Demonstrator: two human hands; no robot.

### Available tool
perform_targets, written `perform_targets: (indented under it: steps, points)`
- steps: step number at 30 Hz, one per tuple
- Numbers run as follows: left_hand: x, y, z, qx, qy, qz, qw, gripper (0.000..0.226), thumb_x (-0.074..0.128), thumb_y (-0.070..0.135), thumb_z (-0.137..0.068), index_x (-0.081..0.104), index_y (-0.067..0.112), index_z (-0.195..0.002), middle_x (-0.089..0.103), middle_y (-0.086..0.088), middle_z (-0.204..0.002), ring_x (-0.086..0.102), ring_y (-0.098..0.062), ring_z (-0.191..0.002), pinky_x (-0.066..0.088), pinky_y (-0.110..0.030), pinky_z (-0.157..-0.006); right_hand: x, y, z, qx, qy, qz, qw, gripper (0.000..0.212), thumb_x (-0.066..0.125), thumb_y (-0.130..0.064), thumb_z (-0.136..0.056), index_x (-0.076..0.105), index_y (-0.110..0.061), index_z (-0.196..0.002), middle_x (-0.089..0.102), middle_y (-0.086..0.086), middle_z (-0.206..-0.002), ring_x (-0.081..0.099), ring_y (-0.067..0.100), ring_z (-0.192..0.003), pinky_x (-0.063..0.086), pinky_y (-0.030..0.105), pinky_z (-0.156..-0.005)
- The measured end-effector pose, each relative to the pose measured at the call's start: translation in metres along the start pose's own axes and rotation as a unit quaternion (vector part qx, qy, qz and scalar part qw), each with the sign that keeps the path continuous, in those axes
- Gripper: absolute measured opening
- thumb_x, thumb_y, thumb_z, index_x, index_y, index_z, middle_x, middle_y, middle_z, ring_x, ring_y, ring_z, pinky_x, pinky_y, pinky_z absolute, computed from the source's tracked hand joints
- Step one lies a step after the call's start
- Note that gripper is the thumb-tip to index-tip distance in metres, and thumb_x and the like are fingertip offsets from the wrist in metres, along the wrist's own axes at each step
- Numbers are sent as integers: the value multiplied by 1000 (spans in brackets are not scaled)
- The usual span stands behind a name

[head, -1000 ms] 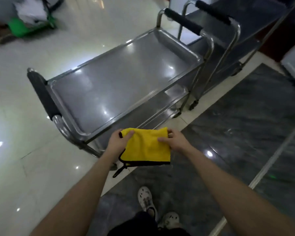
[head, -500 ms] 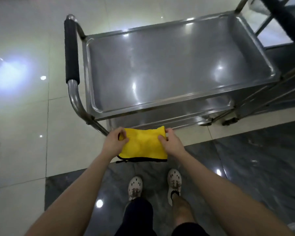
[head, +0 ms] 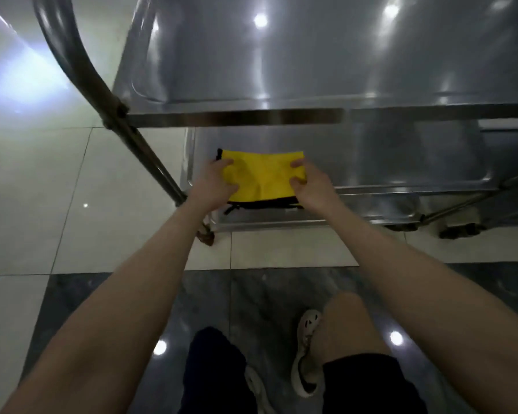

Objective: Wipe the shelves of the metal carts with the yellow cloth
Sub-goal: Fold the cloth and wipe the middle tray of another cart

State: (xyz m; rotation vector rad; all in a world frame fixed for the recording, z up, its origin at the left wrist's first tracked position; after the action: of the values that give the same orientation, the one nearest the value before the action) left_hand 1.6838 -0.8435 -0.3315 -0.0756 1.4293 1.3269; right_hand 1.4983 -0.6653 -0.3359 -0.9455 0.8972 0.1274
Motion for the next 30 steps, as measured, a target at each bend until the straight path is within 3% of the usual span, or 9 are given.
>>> perform_targets:
  steps: [2,6,8,11,15,20,23,26,30]
  points:
    - [10,-14,0,35,53,12,998,63,77,17,-97,54,12,-155,49,-14,-157,61,-30,-134,53,-43,-112,35,19,-22,-31,-25,167,985,40,50,-39,-111,62,-18,-143,54,25,-143,47,40,-137,38,43,-112]
    - [6,-57,56,139,301,110,937,12,77,32,-99,67,26,-102,71,6,-89,71,-13,-76,62,-42,-71,76,17,-37,-126,78,238,960,54,48,-59,-107,63,-22,-144,34,20,-166,24,41,-158,20,62,-126]
    - [-6,-92,83,133,443,125,878,32,79,43,-97,52,28,-87,58,10,-70,60,-14,-61,54,-39,-58,98,7,-44,-163,90,252,950,62,42,-68,-105,53,-33,-155,30,14,-172,19,36,-161,14,63,-128]
    - [-33,-131,93,123,574,182,789,47,88,45,-87,46,25,-98,52,1,-84,51,-20,-70,48,-40,-63,111,-7,-58,-178,105,292,934,75,22,-82,-98,42,-45,-160,35,15,-170,25,37,-158,13,69,-126]
    - [-70,-128,49,146,496,260,816,54,91,39,-80,56,15,-114,64,-5,-103,66,-21,-93,57,-41,-88,114,-32,-72,-178,115,302,930,89,7,-93,-88,28,-51,-164,23,10,-176,19,39,-161,7,75,-123]
    - [-78,-117,0,125,306,358,873,50,82,48,-92,65,1,-94,63,-12,-67,67,-24,-61,61,-40,-65,157,-46,-83,-135,16,326,936,88,7,-96,-87,6,-56,-166,-5,1,-180,-7,41,-164,-5,79,-120]
    - [-70,-124,-3,92,327,368,866,43,77,46,-94,59,11,-76,53,-3,-57,55,-19,-48,51,-30,-53,151,-27,-89,-143,-9,309,940,96,-4,-107,-72,-2,-67,-159,-10,-11,-179,-11,31,-165,-11,78,-119]
    - [-63,-140,-3,91,362,378,847,61,75,44,-91,49,-10,-80,49,-9,-57,51,-23,-46,46,-30,-48,130,0,-110,-129,10,307,943,94,-5,-111,-66,-5,-75,-153,-11,-19,-178,-10,24,-166,-13,78,-118]
    - [-60,-142,-2,98,370,387,839,57,73,36,-94,45,-12,-80,44,-16,-61,46,-24,-48,42,-31,-46,108,3,-166,-79,30,311,946,100,-3,-112,-63,-3,-72,-155,-11,-17,-178,-10,26,-166,-13,80,-117]
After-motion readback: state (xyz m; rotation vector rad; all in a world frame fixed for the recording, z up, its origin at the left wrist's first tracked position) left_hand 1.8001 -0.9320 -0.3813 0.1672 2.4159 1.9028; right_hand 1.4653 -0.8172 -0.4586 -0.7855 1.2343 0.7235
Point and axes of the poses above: each hand's wrist, its own z-axis away from the middle knuckle, its own x-axis out of the palm, y = z × x, the point moved 9 cm from there along -z, towards the middle knuckle
